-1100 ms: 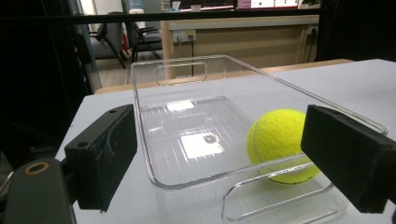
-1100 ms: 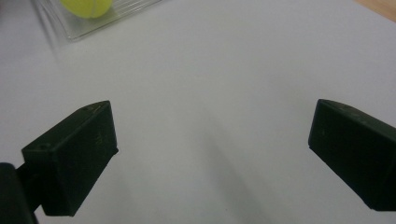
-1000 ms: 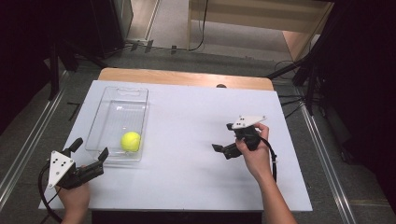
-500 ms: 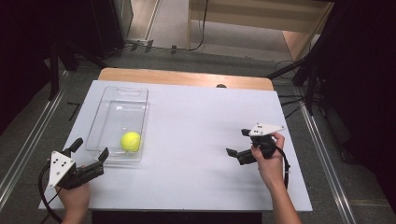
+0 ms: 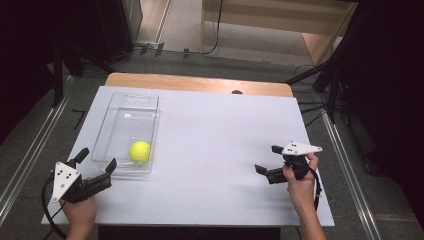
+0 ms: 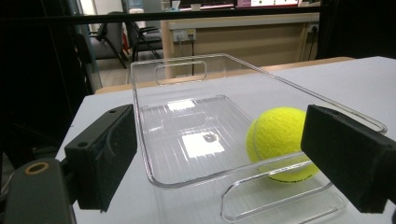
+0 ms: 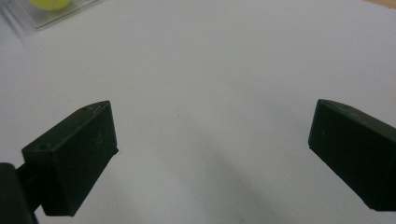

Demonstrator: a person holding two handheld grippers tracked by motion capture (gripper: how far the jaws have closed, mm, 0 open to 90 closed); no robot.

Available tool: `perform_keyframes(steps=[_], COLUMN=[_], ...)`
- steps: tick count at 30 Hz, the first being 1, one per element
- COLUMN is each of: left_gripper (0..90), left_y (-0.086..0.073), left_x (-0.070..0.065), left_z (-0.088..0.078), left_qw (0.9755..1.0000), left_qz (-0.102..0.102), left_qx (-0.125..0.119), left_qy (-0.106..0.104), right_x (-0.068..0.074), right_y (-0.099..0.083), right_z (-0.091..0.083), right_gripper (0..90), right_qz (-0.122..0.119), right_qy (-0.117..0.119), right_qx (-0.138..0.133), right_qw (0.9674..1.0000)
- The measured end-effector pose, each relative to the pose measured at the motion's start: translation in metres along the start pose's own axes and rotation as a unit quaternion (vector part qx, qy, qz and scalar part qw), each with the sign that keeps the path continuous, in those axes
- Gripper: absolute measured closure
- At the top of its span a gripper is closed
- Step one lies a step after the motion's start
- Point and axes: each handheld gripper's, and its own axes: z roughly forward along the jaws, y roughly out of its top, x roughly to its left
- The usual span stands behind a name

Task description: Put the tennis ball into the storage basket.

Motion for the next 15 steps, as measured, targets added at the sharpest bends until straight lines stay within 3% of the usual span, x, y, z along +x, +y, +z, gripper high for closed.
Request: perform_keyframes(steps=[15], left_gripper=[11.3], left_y=[0.0], left_x=[0.0], left_z=[0.0], left_qw=[1.0], left_qz=[0.0], left_qx=[0.0], left_qy=[0.001], right_x=[-0.01], right_y=[-0.031], right_z=[-0.028], right_gripper=[0.2], right_qz=[0.022], right_qy=[-0.031], right_qx=[-0.048], right_qw=[0.9981])
